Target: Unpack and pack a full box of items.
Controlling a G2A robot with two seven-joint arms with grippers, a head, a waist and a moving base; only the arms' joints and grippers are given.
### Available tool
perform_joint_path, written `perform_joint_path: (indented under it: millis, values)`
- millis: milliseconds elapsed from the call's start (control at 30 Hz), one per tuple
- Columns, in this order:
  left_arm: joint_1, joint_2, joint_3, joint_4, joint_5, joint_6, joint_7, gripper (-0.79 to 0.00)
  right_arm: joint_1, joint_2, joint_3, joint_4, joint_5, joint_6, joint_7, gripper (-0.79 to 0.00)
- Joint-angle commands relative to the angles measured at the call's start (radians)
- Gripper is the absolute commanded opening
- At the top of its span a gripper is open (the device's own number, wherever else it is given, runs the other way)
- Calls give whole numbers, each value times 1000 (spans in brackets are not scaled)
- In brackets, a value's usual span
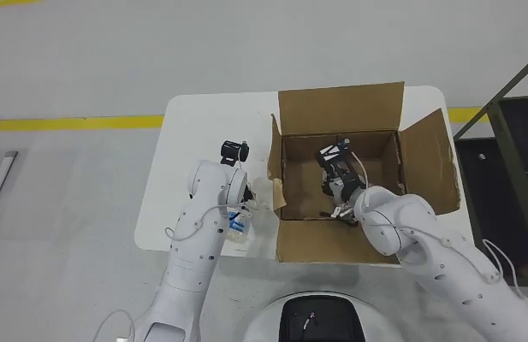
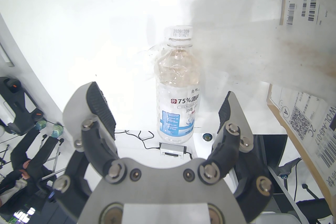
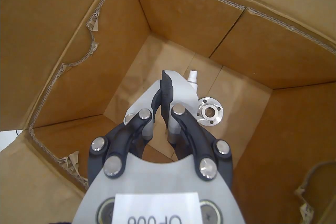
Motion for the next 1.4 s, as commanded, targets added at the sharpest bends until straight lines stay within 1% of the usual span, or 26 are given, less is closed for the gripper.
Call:
perform_joint_path:
  millis: [0,200,233,267,367,433,533,567,600,967,1100,1200,1267,1333,1367]
  values:
    - [0,0,0,0,0,0,0,0,-10,-1,9,35,-6,15,-7,-785]
    - [0,0,0,0,0,0,0,0,44,-17,-3,136,-21,45,69,-785]
    - [0,0,0,0,0,0,0,0,56,-20,-10,156,-21,46,88,-730]
    - [0,0,0,0,0,0,0,0,67,-24,-13,170,-22,55,96,-622]
    - [0,0,0,0,0,0,0,0,93,-35,-28,206,-17,62,123,-496]
    - [0,0,0,0,0,0,0,0,106,-41,-38,227,-14,60,137,-394]
    - [0,0,0,0,0,0,0,0,120,-50,-49,256,-12,68,146,-388]
    - [0,0,0,0,0,0,0,0,122,-53,-51,264,-8,68,144,-366]
    - [0,0,0,0,0,0,0,0,124,-56,-54,274,-6,67,142,-394]
    - [0,0,0,0,0,0,0,0,139,-84,-82,346,4,67,138,-394]
    - [0,0,0,0,0,0,0,0,144,-92,-85,369,9,61,141,-351]
    - [0,0,0,0,0,0,0,0,149,-99,-86,387,21,55,143,-376]
    - [0,0,0,0,0,0,0,0,151,-104,-86,400,31,52,140,-366]
    - [0,0,0,0,0,0,0,0,155,-108,-89,413,33,46,139,-394]
    - [0,0,0,0,0,0,0,0,157,-110,-90,418,34,43,138,-394]
